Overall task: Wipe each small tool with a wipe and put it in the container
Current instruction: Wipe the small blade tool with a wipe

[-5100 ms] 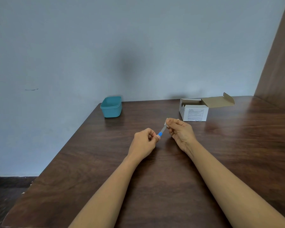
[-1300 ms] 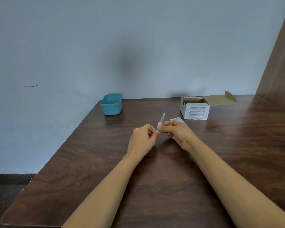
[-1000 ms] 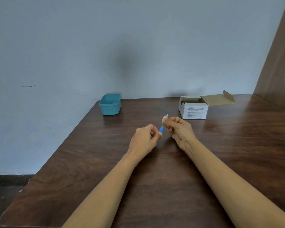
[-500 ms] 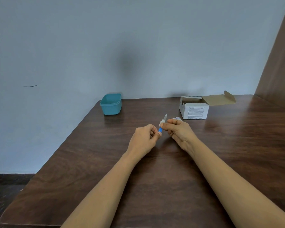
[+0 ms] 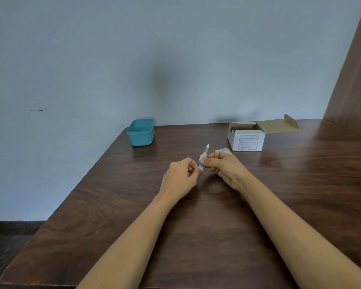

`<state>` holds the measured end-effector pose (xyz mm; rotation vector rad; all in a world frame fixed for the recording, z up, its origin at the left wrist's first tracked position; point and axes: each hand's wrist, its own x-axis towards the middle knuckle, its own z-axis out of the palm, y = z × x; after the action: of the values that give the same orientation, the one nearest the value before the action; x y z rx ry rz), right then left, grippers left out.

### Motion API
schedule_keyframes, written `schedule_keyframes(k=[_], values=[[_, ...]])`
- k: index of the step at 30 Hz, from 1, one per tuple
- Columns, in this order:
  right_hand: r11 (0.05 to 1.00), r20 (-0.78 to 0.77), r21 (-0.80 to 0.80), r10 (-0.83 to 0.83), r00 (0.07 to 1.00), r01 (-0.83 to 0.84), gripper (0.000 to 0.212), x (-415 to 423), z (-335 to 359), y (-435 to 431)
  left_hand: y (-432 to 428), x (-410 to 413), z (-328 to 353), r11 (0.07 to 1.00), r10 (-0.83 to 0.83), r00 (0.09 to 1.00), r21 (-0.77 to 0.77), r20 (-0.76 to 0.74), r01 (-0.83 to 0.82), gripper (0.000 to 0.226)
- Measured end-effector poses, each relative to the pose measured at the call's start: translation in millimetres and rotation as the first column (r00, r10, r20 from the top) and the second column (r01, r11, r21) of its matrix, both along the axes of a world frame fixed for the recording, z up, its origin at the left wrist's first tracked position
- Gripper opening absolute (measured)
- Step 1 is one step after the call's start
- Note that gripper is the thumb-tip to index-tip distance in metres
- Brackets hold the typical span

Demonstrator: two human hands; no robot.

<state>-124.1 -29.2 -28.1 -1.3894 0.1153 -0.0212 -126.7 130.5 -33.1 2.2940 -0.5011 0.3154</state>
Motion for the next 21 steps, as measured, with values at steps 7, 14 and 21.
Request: schedule_keyframes(k=[7, 14, 21], values=[[0.971, 0.018, 0.151, -0.188, 0.982, 0.183, 0.035, -0.5, -3.6, 4.0, -3.6, 1.2, 2.4, 0.998, -0.061, 0.998, -0.009, -0.029, 0.061, 0.015], [0.920, -0.009, 0.319, -0.236, 0.972, 0.227, 0.025, -3.5, 2.5, 2.6, -6.5, -1.1, 3.4, 0.996, -0.082, 0.996, 0.026, -0.037, 0.083, 0.015], [0.887, -0.036, 0.378, -0.274, 0.961, 0.267, 0.013, -6.4, 5.7, 3.5, -5.6, -1.4, 4.5, 0.995, -0.078, 0.996, 0.066, -0.039, 0.081, 0.015]])
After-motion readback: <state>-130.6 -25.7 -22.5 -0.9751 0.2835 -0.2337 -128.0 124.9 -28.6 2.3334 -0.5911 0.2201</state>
